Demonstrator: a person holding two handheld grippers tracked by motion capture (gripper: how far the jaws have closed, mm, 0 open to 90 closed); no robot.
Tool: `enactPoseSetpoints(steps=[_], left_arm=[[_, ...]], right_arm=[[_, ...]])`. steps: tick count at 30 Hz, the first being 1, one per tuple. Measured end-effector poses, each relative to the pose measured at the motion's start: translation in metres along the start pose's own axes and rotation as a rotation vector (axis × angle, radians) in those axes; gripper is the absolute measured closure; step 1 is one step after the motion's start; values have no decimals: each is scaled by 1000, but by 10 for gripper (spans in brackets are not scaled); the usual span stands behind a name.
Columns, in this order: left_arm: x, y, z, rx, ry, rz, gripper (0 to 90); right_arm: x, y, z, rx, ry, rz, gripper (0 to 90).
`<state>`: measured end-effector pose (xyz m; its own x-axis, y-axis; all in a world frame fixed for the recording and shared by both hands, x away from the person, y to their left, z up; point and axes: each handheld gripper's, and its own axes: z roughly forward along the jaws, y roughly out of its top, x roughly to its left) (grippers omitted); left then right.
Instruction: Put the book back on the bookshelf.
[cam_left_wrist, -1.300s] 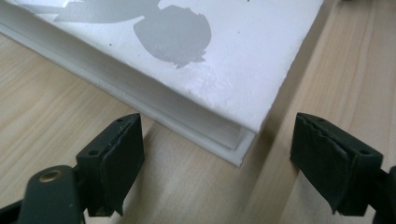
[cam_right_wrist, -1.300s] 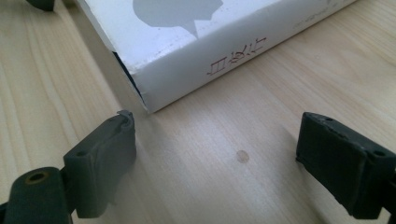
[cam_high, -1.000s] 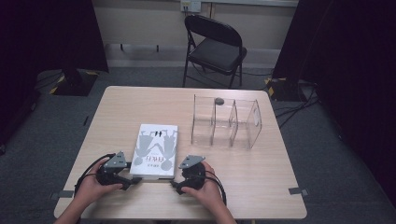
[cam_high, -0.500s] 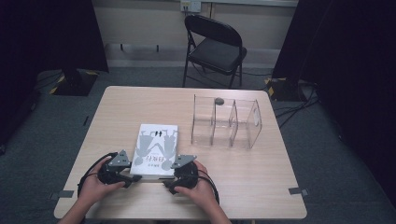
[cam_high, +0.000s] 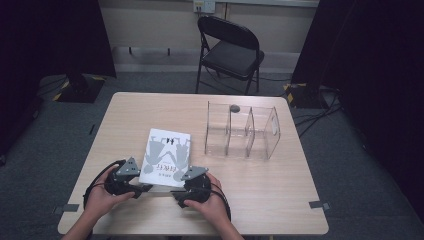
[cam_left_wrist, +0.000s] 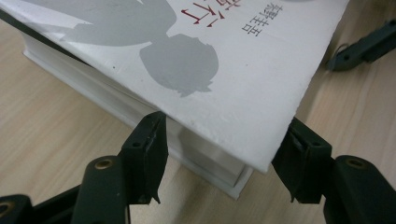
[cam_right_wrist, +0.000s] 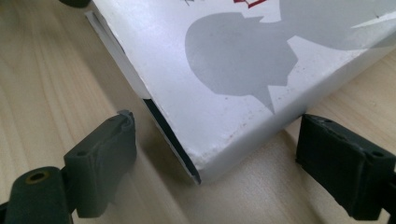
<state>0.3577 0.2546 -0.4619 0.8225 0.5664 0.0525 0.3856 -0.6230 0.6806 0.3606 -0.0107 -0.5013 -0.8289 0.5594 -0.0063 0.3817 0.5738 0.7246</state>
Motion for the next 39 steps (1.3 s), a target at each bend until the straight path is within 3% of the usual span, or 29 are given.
enactPoseSetpoints(steps=[2, 3, 6, 7, 10, 13, 15, 21, 22, 23, 24, 25, 26, 27, 29, 30, 31, 33, 35, 36, 37, 38, 39], left_arm=[[0, 2, -2, -17, 0, -1, 393], [1, 3, -3, 6, 5, 20, 393], [1, 3, -2, -1, -1, 19, 393], [0, 4, -2, 3, -5, 1, 394], [1, 5, -3, -13, -5, -2, 394], [3, 3, -3, 6, -4, 29, 395], [1, 3, -2, -13, -3, 9, 396], [0, 7, -4, -11, 4, 24, 397], [1, 8, -6, 4, 5, 41, 397], [-2, 9, -4, -23, 11, 16, 397], [-2, 9, -4, -23, 11, 16, 397], [-1, 10, -6, -8, 6, 29, 397], [-2, 11, -5, -14, 15, 27, 397], [-1, 12, -6, 3, 12, 30, 398], [-3, 12, -4, -16, 22, 12, 398], [-1, 14, -7, 24, 20, 46, 398], [-3, 14, -5, -4, 23, 22, 400], [-5, 16, -6, 7, 34, 18, 400], [-4, 18, -8, 40, 34, 44, 403], [-6, 19, -7, 34, 36, 32, 403], [-7, 19, -6, 35, 55, 43, 405], [-7, 19, -5, 26, 48, 28, 406], [-7, 20, -5, 41, 51, 39, 406]], right_arm=[[0, 1, 0, 6, -5, 1, 114], [1, 2, 0, 8, -4, 1, 115], [3, 2, -1, 4, -28, -23, 115], [4, 3, -1, 13, -36, -25, 115], [5, 5, -2, 17, -43, -26, 115], [3, 9, -7, -22, -44, -47, 118], [5, 19, -14, -93, -20, -53, 136], [11, 28, -11, -33, -69, -134, 123], [11, 28, -11, -33, -69, -134, 123], [14, 31, -9, -87, -30, -130, 134], [14, 31, -9, -87, -30, -130, 134], [20, 36, -6, -69, -56, -171, 125], [20, 36, -6, -69, -56, -171, 125], [22, 38, -3, -68, -68, -200, 123], [24, 42, 0, -82, -77, -197, 123], [25, 44, 1, -80, -81, -201, 123], [26, 46, 4, -86, -95, -204, 118], [27, 46, 5, -89, -100, -197, 113], [29, 46, 7, -110, -126, -176, 121], [29, 46, 7, -110, -126, -176, 121], [30, 45, 8, -115, -135, -188, 119], [30, 45, 9, -112, -150, -206, 120], [31, 44, 11, -117, -164, -216, 120]])
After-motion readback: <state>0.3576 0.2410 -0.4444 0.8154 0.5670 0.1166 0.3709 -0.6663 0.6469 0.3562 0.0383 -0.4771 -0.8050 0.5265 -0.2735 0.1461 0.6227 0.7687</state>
